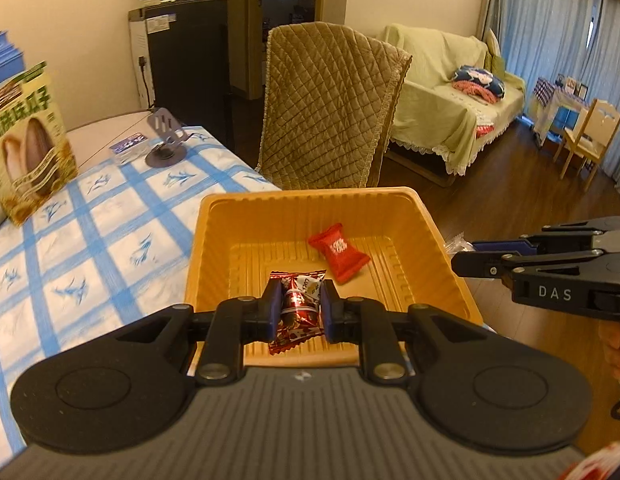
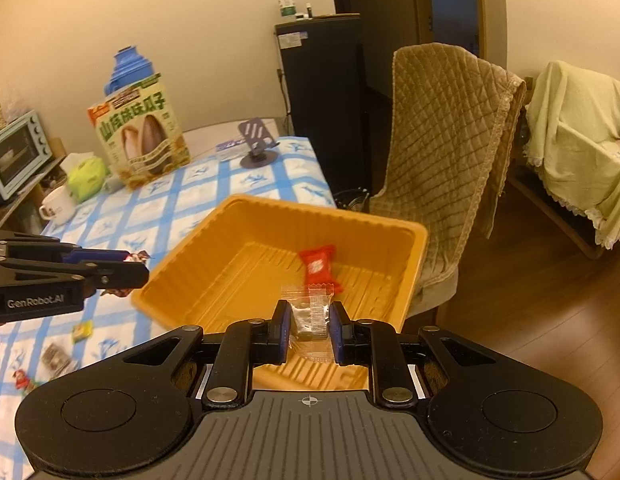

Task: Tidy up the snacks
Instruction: 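Carry both snacks to the orange tray and open the left tool inside it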

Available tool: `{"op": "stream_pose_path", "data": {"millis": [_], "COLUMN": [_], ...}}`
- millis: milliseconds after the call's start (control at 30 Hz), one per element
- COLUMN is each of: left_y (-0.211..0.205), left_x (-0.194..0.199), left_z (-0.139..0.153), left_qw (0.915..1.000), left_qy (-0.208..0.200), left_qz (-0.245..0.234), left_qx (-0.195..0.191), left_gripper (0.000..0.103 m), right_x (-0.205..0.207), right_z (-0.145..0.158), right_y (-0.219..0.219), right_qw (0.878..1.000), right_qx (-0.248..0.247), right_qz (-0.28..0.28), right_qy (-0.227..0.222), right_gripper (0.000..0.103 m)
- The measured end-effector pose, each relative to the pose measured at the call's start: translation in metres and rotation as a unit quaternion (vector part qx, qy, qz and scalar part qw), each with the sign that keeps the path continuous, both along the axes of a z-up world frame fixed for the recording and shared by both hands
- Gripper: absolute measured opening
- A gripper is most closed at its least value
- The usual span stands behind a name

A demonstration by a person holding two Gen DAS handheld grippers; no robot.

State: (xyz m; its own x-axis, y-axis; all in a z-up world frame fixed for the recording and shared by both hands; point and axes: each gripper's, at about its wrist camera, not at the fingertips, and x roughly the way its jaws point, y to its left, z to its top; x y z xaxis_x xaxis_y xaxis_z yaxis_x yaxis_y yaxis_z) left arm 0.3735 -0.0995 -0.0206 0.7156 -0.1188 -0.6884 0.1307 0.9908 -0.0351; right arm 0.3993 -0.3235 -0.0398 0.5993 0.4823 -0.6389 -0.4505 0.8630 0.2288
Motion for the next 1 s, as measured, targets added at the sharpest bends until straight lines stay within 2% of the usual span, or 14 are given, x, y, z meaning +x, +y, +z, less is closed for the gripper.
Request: {"op": "stream_pose_path", "data": {"millis": [433,700,1000], "left_y": [-0.012,-0.016,-0.015], "left_x": [0.072,0.093,0.101], "left_z": [-0.030,-0.042,-0.047], "left_qw": [0.9991,0.9985,0.9982], "left_qy": [0.037,0.047,0.052], "left_qz": [-0.002,-0.008,-0.006], "left_qx": [0.021,0.027,0.028], "left_gripper": [0.018,0.018,0.019], "right_x": [0.057,0.070,0.076], "right_z": [-0.022,-0.032,-0.037], "right_y": [0.009,0.009,0.008], "right_qw": [1.000,0.999,0.999], "right_qx": [-0.008,-0.007,-0.004], "right_qz": [-0.011,-0.014,-0.018], "right_qy": [0.021,0.031,0.036], "right_gripper": [0.021,0.021,0.021]}}
